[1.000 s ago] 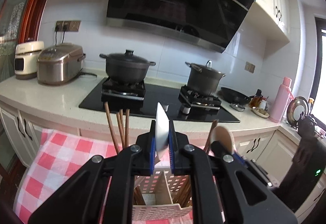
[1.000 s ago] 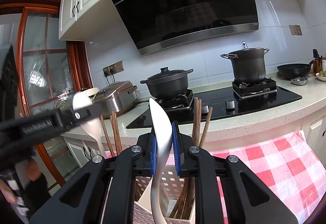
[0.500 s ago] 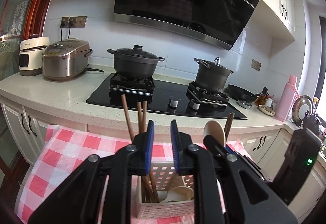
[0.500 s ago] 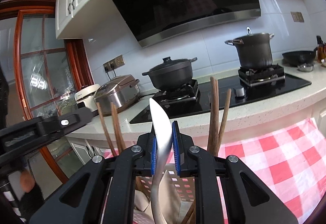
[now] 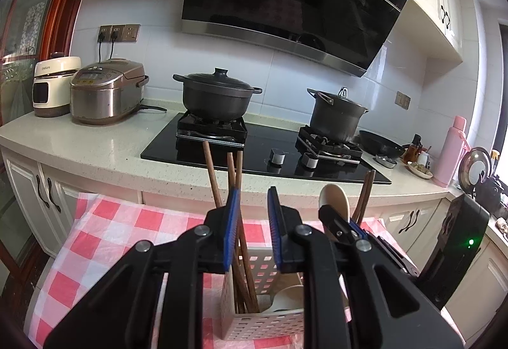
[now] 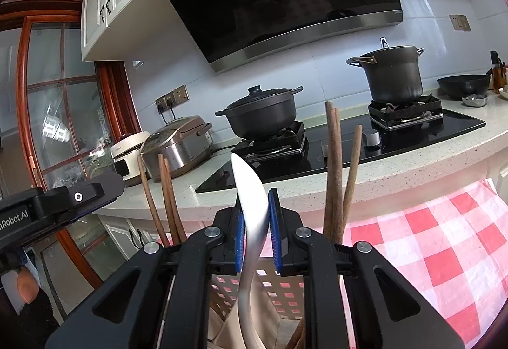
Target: Organize utensils
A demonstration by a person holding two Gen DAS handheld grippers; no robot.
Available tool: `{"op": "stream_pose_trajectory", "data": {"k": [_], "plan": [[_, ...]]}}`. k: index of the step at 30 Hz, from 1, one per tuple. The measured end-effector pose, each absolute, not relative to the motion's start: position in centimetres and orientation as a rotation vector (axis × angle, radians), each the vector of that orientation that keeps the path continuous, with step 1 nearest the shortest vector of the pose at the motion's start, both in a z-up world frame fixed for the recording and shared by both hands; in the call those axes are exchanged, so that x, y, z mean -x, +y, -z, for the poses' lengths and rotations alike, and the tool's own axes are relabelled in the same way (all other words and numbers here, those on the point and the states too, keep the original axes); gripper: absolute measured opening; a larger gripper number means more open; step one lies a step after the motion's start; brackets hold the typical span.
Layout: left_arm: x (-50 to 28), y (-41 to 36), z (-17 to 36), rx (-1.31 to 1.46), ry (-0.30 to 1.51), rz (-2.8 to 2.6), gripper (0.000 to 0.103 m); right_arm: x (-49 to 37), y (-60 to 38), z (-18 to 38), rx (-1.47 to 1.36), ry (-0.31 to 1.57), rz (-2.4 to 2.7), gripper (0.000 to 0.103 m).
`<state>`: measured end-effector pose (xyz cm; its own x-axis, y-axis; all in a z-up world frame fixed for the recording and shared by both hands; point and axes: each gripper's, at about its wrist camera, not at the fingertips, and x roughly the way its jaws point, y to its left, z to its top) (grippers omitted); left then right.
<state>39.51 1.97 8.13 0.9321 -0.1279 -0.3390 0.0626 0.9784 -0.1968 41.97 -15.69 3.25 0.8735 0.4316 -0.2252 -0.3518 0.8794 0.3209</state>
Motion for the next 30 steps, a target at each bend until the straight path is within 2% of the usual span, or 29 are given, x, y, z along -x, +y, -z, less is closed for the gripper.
{"op": "stream_pose_trajectory", "data": {"k": [5, 7, 8, 20, 23, 25, 27, 29, 30], "plan": [[-39.4, 2.1, -8.0, 0.187, 0.353, 0.095, 0.02, -41.4, -16.2, -3.3, -0.284, 0.3, -0.423, 0.019], [-39.4, 2.1, -8.1, 0.186, 0.352, 0.093, 0.02, -41.3, -16.3, -3.3, -0.284, 0.301, -0.427, 0.024], [-39.4, 2.0, -8.0, 0.185, 0.351, 0.093, 0.02, -41.3, -16.3, -3.2, -0.285, 0.306, -0.433, 0.032], [-38.2, 1.4, -8.5, 0.175, 0.341, 0.089, 0.025, -39.2, -17.8, -4.4, -0.3, 0.282, -0.426, 0.033], [-37.3, 1.3, -8.5, 0.169, 0.328, 0.072, 0.039, -37.9, -18.4, -4.9, -0.287, 0.276, -0.419, 0.036], [-36.4, 1.4, -8.5, 0.164, 0.319, 0.049, 0.055, -36.9, -18.8, -5.3, -0.278, 0.274, -0.413, 0.039], [-35.4, 1.6, -8.6, 0.166, 0.31, 0.026, 0.062, -35.9, -19.3, -5.6, -0.275, 0.281, -0.404, 0.045], [-34.3, 1.8, -8.7, 0.158, 0.303, 0.01, 0.066, -34.7, -19.6, -6.0, -0.259, 0.289, -0.394, 0.046], [-33.8, 1.9, -8.7, 0.153, 0.3, 0.002, 0.071, -34.1, -19.7, -6.3, -0.243, 0.291, -0.388, 0.047]]}}
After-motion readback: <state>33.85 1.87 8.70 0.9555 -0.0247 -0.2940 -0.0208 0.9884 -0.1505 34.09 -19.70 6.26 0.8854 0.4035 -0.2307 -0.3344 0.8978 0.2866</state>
